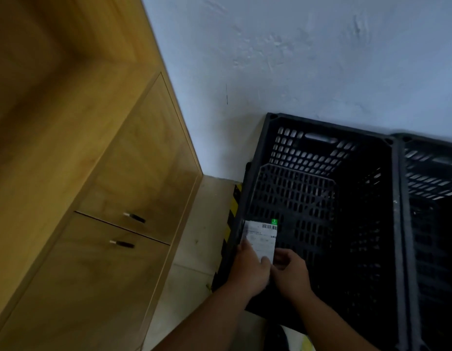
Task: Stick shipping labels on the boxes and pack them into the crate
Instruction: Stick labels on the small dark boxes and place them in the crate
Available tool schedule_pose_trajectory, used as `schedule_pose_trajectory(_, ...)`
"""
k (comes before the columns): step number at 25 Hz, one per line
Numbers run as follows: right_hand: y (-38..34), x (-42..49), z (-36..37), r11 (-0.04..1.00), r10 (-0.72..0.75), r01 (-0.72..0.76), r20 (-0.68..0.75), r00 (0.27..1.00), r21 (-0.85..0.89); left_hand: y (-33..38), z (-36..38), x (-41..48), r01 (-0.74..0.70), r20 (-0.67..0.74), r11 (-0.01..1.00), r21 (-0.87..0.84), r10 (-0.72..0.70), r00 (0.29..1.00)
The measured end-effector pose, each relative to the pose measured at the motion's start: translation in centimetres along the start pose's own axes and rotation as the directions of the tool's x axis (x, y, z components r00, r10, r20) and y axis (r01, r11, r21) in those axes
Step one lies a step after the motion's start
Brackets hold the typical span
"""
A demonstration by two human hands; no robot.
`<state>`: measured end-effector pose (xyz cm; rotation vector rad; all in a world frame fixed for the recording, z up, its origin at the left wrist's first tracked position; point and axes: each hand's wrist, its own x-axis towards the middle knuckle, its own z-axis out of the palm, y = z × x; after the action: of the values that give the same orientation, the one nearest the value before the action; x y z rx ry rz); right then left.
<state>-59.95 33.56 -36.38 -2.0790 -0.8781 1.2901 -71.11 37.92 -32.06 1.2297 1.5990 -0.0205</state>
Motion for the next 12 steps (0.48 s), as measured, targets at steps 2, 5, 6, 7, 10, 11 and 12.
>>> schedule_pose_trajectory(2,0.7,1.0,0.7,0.998,0.047,-0.046,0.015,0.999,-0.042,-0.5,0.2,0.5,-0.002,0.034,1.000,-0.003,0.002,0.999)
schedule_pose_trajectory(5,0.8,2.1,1.1,0.990,0.090,-0.086,0.035,0.995,-0.114,-0.9,0.4,0.6,-0.049,0.045,0.999,-0.022,0.050,0.998)
schedule_pose_trajectory(6,0.8,2.3,1.3,0.985,0.100,-0.090,0.057,0.993,-0.147,-1.0,0.3,0.4,-0.074,0.044,0.997,-0.031,0.075,0.996)
schedule_pose_trajectory(7,0.7,2.4,1.5,0.980,0.106,-0.089,0.089,0.990,-0.180,-1.1,0.3,0.2,-0.099,0.039,0.994,-0.036,0.100,0.994)
schedule_pose_trajectory(10,-0.1,2.5,1.6,0.967,0.105,-0.046,0.227,0.968,-0.249,-0.9,0.1,-0.4,-0.156,0.025,0.987,-0.025,0.157,0.987)
schedule_pose_trajectory(11,-0.5,2.2,1.2,0.966,0.092,-0.021,0.266,0.959,-0.258,-0.6,-0.2,-0.8,-0.166,0.029,0.986,-0.024,0.166,0.986)
schedule_pose_trajectory(12,-0.9,1.7,0.6,0.967,0.072,0.006,0.292,0.954,-0.256,-0.2,-0.5,-1.3,-0.178,0.032,0.984,-0.027,0.179,0.983)
